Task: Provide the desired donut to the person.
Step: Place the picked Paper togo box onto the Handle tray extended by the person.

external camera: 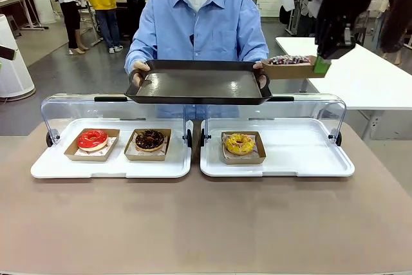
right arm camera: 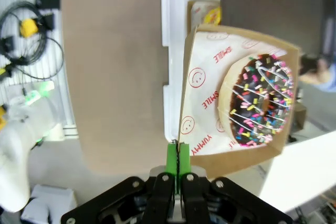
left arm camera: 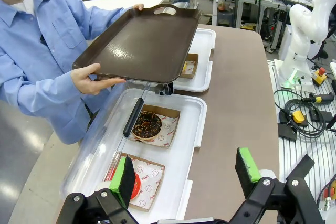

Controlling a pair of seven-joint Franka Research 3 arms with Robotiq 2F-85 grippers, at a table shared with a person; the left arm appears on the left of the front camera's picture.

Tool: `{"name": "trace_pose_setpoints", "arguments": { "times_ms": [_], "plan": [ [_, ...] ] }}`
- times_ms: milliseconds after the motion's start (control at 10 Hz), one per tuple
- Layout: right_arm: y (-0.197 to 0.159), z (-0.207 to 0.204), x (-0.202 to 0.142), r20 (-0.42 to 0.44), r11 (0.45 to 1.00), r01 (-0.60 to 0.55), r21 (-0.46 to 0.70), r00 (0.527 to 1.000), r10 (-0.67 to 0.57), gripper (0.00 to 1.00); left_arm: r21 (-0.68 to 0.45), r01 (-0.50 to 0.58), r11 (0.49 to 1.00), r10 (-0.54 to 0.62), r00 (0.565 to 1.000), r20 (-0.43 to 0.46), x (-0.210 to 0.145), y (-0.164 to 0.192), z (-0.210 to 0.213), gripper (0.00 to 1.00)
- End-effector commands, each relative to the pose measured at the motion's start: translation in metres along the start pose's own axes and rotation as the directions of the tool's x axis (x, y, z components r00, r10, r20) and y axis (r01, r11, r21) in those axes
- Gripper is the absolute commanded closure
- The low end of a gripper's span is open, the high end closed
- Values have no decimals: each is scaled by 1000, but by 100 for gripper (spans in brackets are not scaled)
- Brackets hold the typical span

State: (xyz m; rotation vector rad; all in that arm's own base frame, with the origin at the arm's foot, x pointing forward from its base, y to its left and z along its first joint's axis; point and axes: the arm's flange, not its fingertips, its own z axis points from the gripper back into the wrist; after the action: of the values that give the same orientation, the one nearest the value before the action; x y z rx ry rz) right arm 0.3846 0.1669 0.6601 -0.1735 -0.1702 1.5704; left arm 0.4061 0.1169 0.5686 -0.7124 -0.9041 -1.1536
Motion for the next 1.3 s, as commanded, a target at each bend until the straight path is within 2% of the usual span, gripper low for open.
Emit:
{"name": "trace_pose_setpoints", "arguments": {
  "times_ms": [0, 200, 500, 600, 1200],
  "plan": [
    [-29, -1, 32, 10, 999, 41, -16, 999, -41, 99, 3, 3, 1000, -3, 1000, 1, 1, 0, 1, 0],
    [-71, -15, 62, 35, 997, 73, -10, 997, -73, 99, 3, 3, 1000, -3, 1000, 1, 1, 0, 1, 0],
    [-123, -45, 83, 114, 994, 111, -8, 987, -110, 99, 3, 3, 1000, -3, 1000, 1, 1, 0, 1, 0],
    [-136, -56, 89, 112, 994, 106, -8, 988, -104, 99, 3, 3, 1000, -3, 1000, 1, 1, 0, 1, 0],
    [-147, -99, 87, 120, 997, -10, 82, 993, 0, 99, 3, 3, 1000, -3, 1000, 1, 1, 0, 1, 0]
  ]
}}
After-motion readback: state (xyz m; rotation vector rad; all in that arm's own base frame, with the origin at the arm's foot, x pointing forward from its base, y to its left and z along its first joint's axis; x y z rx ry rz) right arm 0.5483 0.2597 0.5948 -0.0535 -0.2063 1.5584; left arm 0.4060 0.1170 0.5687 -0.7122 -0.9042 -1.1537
